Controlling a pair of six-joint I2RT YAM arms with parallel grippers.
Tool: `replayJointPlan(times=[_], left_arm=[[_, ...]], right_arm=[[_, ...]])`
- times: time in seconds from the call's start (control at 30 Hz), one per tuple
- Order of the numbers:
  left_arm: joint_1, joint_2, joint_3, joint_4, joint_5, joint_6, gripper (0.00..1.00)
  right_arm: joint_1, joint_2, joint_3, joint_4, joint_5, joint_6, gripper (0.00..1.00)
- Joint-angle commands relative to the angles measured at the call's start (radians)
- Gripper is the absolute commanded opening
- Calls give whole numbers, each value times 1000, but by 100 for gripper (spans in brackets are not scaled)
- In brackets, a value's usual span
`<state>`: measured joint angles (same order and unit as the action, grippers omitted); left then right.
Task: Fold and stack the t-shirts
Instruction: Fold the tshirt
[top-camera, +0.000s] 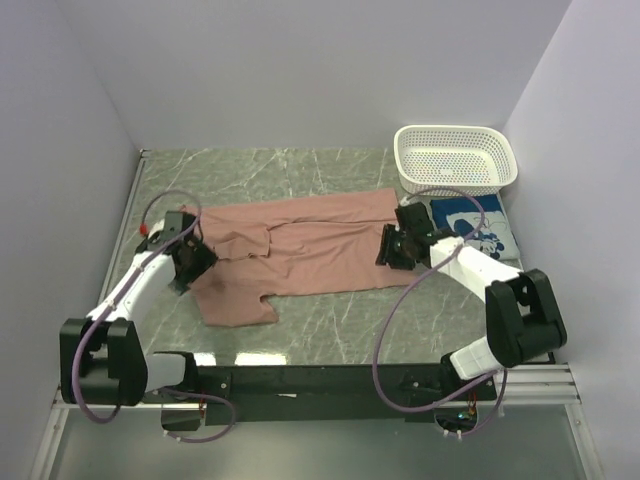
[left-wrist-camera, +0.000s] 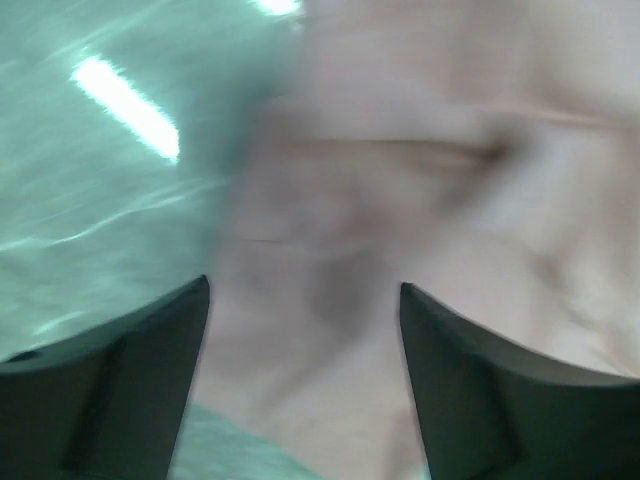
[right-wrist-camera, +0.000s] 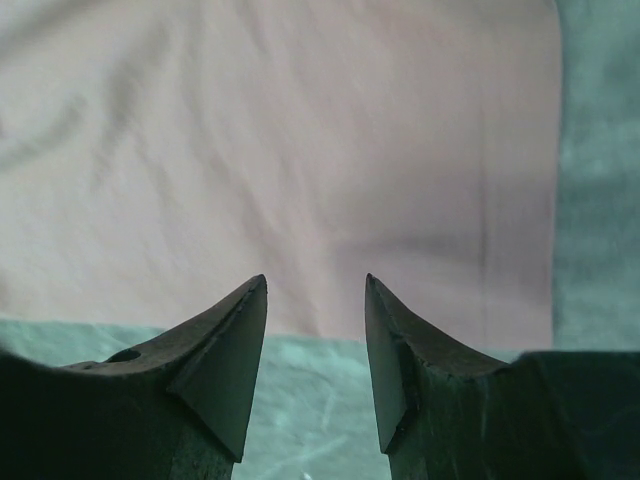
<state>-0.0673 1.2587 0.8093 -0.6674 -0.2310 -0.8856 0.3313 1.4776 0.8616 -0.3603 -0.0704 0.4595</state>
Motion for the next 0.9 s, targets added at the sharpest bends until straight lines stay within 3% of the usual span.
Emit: replayJointPlan(times=[0.0, 0.1, 0.47, 0.67, 0.7, 0.8, 0.87], left_arm=[[96, -53, -105, 55, 48, 16, 76], [136, -38, -108, 66, 77, 25, 70], [139, 162, -33, 60, 64, 48, 63], [138, 194, -38, 46, 61, 48, 32], [138, 194, -38, 29, 62, 48, 20], [138, 171, -36, -21, 87, 45, 1], [138, 133, -44, -49, 107, 34, 1]], right_arm=[[-2, -91, -84, 43, 21, 7, 51], [-5, -149, -131, 43, 18, 7, 51], [-55, -247, -196, 29, 11, -13, 51], [-101, -293, -207, 3, 27, -15, 51], [-106, -296, -207, -2, 32, -12, 50], [-126, -292, -210, -19, 34, 1, 50], [-144, -287, -217, -25, 41, 11, 50]])
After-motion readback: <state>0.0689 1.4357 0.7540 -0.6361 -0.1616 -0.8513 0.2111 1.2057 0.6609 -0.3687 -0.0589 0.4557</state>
